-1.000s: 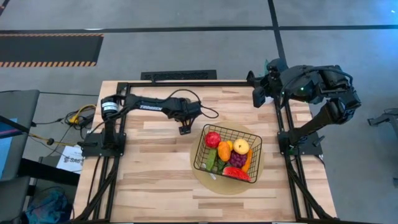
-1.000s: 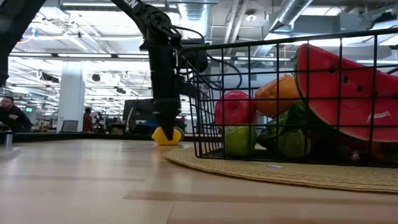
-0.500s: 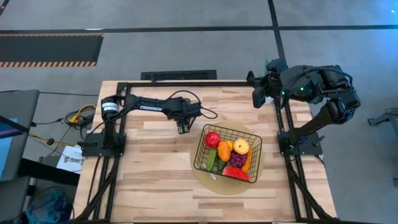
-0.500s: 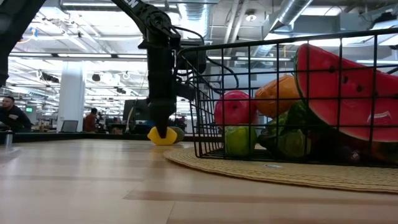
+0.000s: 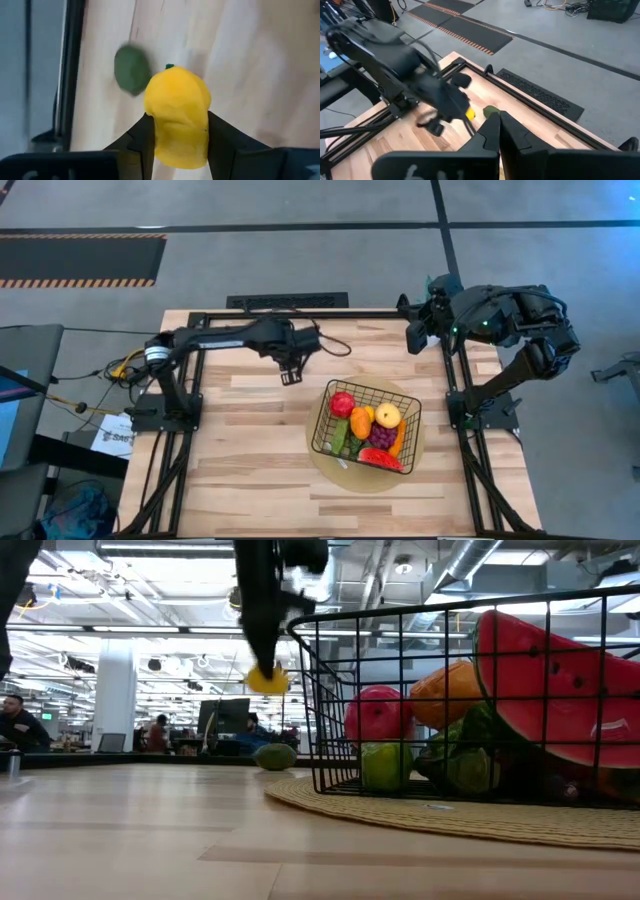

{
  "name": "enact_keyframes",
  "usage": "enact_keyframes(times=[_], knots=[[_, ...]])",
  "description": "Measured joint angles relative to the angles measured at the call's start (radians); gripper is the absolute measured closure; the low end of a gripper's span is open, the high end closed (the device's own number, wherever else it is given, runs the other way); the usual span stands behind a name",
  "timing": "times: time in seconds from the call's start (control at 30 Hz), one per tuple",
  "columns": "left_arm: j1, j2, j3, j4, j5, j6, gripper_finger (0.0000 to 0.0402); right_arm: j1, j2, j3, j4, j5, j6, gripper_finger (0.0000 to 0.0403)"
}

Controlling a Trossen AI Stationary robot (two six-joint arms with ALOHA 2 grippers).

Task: Build produce basket
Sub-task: Put the lemon into the mesh basket

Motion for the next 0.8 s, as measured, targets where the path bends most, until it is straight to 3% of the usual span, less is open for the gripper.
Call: enact_keyframes(times=[0.3, 0.5, 0.63, 0.8], knots=[[-0.128, -0.13, 0.261, 0.017, 0.223, -0.019, 0.0296, 0.0, 0.0, 0.0, 0.001, 0.0, -0.023, 0.0386], [-0.281, -0.154, 0.324, 0.063, 0.369, 0.019, 0.0296, 0.0, 0.0, 0.0, 0.001, 0.0, -0.023, 0.0386], [-0.372, -0.124, 0.322, 0.08, 0.371, 0.037, 0.0296, 0.0, 0.0, 0.0, 0.002, 0.0, -0.023, 0.0386], [-0.43, -0.023, 0.322, 0.08, 0.269, 0.037, 0.0296, 0.0, 0.0, 0.0, 0.004, 0.0, -0.023, 0.0386]])
